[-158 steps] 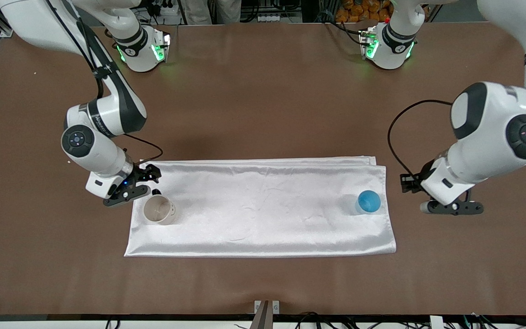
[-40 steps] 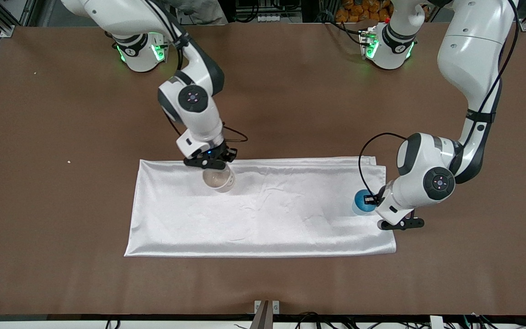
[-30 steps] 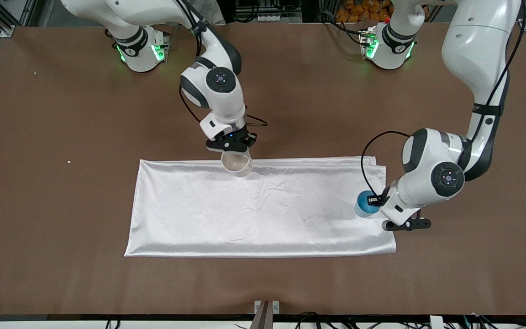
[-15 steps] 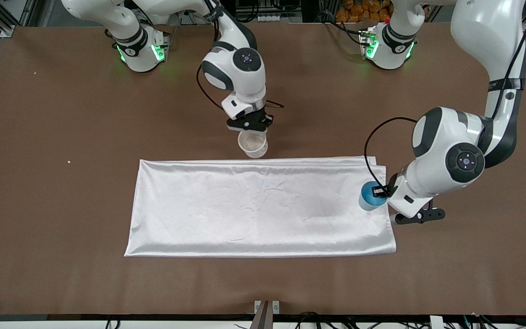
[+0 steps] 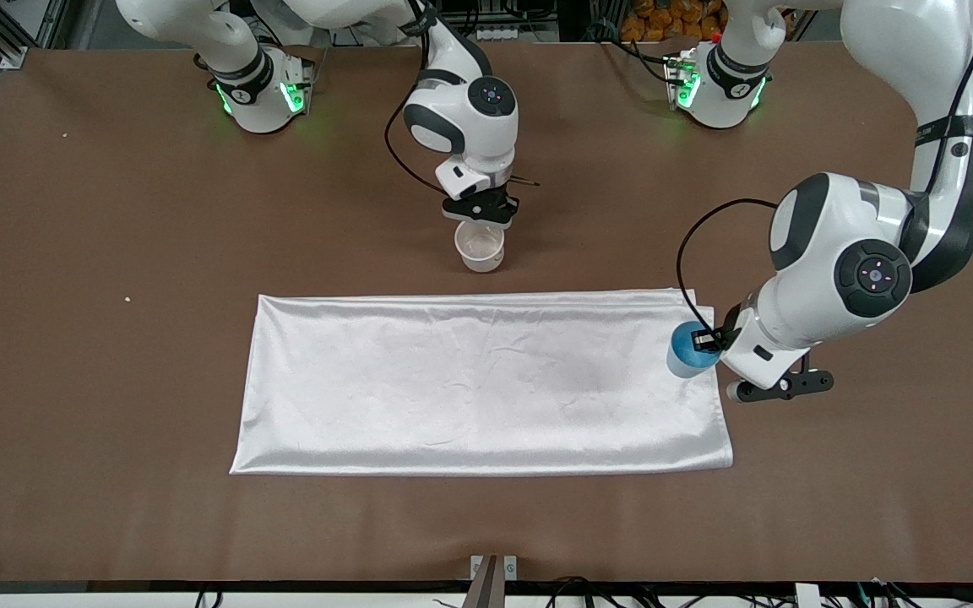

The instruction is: Place blue cup into white mug on table

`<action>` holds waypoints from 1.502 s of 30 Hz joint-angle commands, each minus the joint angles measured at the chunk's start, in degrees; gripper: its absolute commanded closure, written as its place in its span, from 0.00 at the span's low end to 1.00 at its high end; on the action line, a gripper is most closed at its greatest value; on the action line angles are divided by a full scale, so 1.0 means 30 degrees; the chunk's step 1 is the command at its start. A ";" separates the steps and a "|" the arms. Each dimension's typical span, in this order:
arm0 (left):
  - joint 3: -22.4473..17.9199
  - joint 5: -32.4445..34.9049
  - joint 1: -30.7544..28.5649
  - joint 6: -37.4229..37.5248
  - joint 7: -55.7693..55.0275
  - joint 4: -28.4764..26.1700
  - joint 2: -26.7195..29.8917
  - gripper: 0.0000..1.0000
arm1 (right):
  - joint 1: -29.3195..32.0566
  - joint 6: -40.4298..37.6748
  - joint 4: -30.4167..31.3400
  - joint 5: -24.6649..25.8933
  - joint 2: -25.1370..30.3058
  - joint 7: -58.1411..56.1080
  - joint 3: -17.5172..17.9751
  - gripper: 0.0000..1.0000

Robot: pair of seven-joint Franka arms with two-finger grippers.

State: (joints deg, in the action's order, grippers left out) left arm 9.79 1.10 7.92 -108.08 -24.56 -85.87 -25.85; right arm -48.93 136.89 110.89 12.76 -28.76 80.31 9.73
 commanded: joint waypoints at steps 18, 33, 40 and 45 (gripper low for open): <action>0.0487 0.0453 0.0027 0.1544 -0.0662 0.0702 0.0354 1.00 | -0.1005 0.0132 -0.0137 0.1107 -0.0168 0.4370 -0.0196 0.04; 0.1072 0.0453 0.0027 0.1808 -0.1627 0.0702 0.0617 1.00 | -0.0976 -0.3056 -0.1833 0.0932 0.0417 0.5719 0.0564 0.00; 0.1806 0.0453 0.0027 0.2189 -0.2683 0.0702 0.0647 1.00 | -0.0742 -0.4937 -0.2774 0.0902 0.1179 0.5516 0.0946 0.00; 0.2507 0.0511 0.0027 0.2218 -0.3384 0.0702 0.0910 1.00 | 0.0135 -0.5317 -0.2744 0.0902 0.1414 0.4727 0.0888 0.00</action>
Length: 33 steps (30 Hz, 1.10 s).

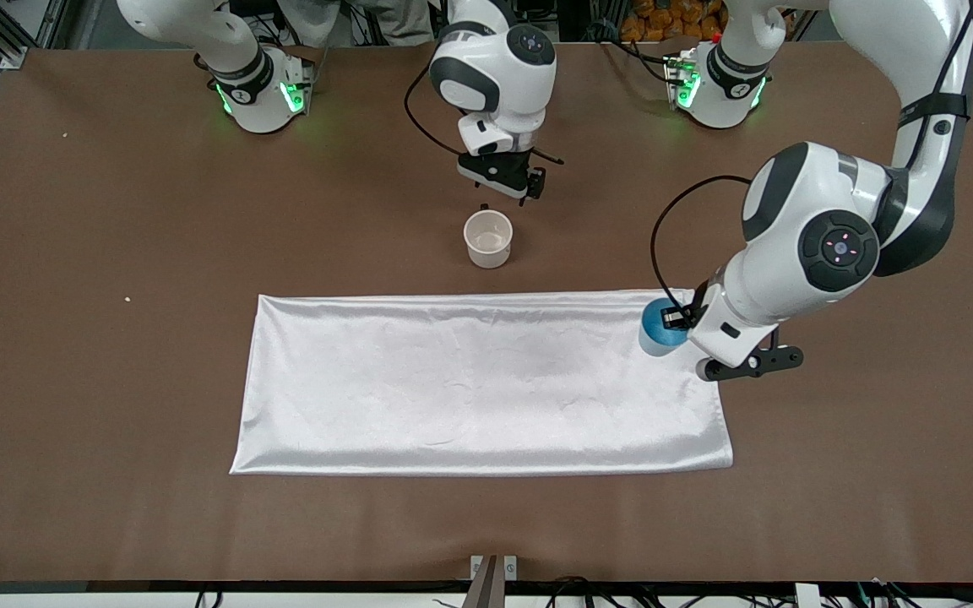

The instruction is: Place blue cup into white mug on table

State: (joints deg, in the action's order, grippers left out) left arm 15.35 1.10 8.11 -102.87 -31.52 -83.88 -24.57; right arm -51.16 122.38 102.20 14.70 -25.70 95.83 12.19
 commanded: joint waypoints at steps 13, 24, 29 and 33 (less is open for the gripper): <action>0.3613 0.1800 -0.0095 0.1449 -0.4989 0.0039 0.0748 1.00 | 0.3575 -0.0833 0.0182 0.0168 0.1389 -0.5863 -0.1833 0.00; 0.4287 0.1976 -0.0037 0.1478 -0.5782 0.0039 0.0748 1.00 | 0.5099 -0.0569 -0.0022 -0.1206 0.1448 -1.4092 -0.6167 0.00; 0.4493 0.1976 -0.0037 0.1595 -0.6221 0.0068 0.0748 1.00 | 0.5918 -0.0569 -0.0403 -0.3052 0.1448 -2.0095 -0.8453 0.00; 0.5077 0.2005 -0.0036 0.1595 -0.6805 0.0069 0.0894 1.00 | 0.6563 -0.0569 -0.0696 -0.4808 0.1419 -2.4492 -1.0093 0.00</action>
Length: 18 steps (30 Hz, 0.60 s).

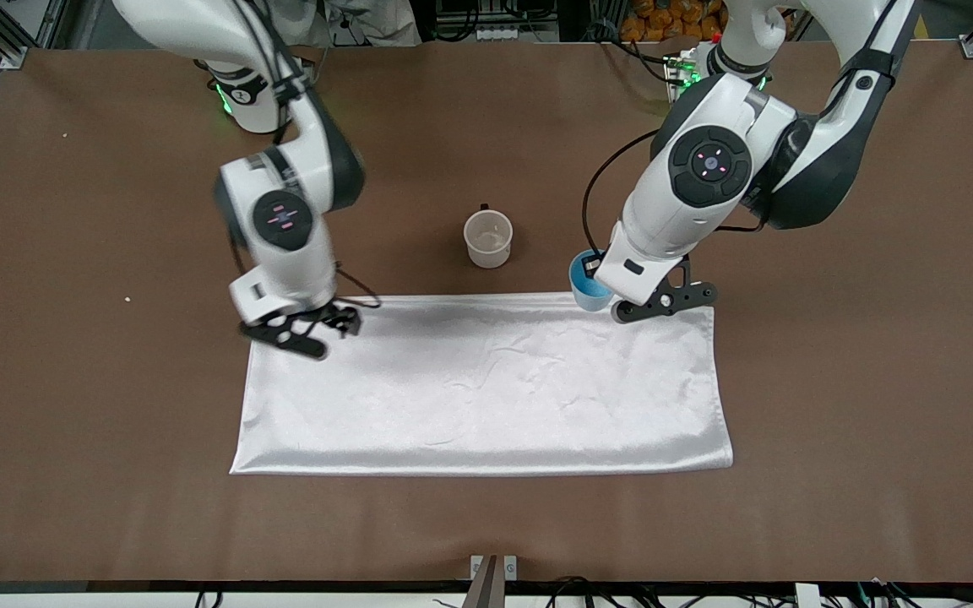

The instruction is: Place blue cup into white mug on table

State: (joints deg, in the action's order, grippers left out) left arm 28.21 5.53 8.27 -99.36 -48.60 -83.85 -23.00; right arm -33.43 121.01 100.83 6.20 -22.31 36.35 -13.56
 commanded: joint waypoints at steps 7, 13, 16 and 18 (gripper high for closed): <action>0.2341 0.0879 -0.0062 0.0426 -0.2839 0.0060 0.0373 1.00 | 0.1679 -0.0435 -0.0298 -0.4029 0.0465 -0.9562 -0.3095 0.00; 0.4040 0.1553 -0.0033 0.0455 -0.4596 0.0060 0.0343 1.00 | 0.3407 -0.0992 -0.0298 -0.4059 0.1078 -1.1468 -0.2425 0.00; 0.4803 0.1525 -0.0238 0.1125 -0.5155 0.0060 0.0606 1.00 | 0.4811 -0.1663 -0.0298 -0.4029 0.1693 -1.1852 -0.1283 0.00; 0.5038 0.1496 -0.0121 0.1363 -0.5302 0.0176 0.0636 1.00 | 0.5691 -0.2132 -0.0298 -0.4029 0.2133 -1.1911 -0.0521 0.00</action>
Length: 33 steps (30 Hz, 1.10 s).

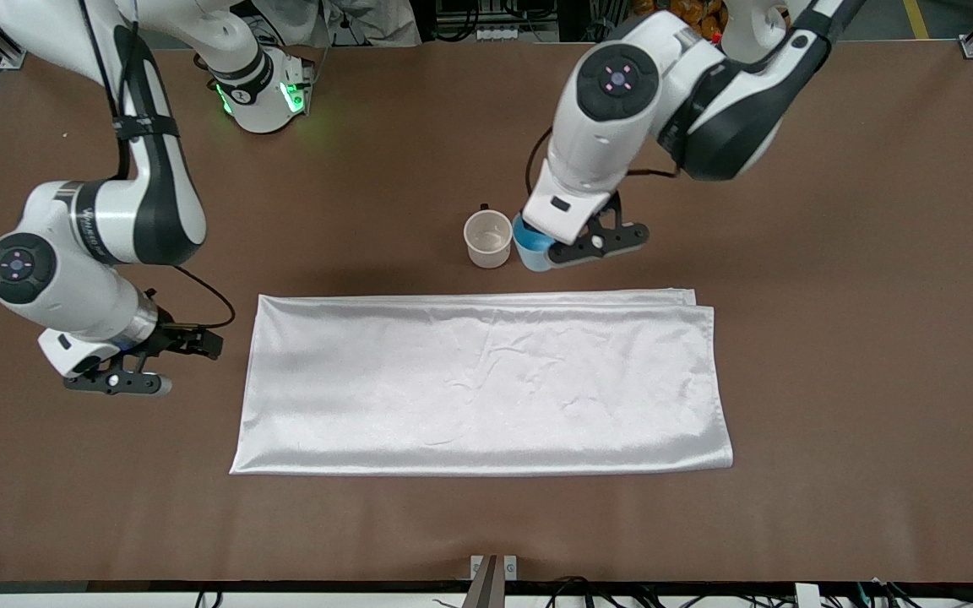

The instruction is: Place blue cup into white mug on table

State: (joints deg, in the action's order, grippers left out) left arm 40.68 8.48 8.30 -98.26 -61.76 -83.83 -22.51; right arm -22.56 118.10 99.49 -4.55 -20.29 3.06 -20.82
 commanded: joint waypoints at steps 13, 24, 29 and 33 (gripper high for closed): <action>0.1939 0.0572 0.0922 0.0908 -0.2002 0.0286 -0.0582 1.00 | 0.4381 -0.3564 0.0147 -0.0329 0.4651 -0.0814 0.3773 0.00; 0.1792 0.1830 0.2271 0.0586 -0.3289 0.0198 -0.2281 1.00 | 0.7869 -0.4385 0.0147 -0.0211 0.6381 -0.0843 0.7115 0.00; 0.1734 0.2183 0.2681 0.0527 -0.3701 0.0198 -0.2955 1.00 | 0.8896 -0.4444 0.0147 -0.0211 0.6995 -0.1106 0.8053 0.00; 0.1705 0.2475 0.3061 0.0264 -0.3935 0.0198 -0.3569 1.00 | 0.8925 -0.4736 0.0147 -0.0211 0.7231 -0.1312 0.8112 0.00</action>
State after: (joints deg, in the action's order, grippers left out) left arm 45.72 13.31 15.86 -96.83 -71.17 -84.18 -30.98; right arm 2.37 104.86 98.80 -4.56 -0.79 0.63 1.73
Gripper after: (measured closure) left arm 0.965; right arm 0.000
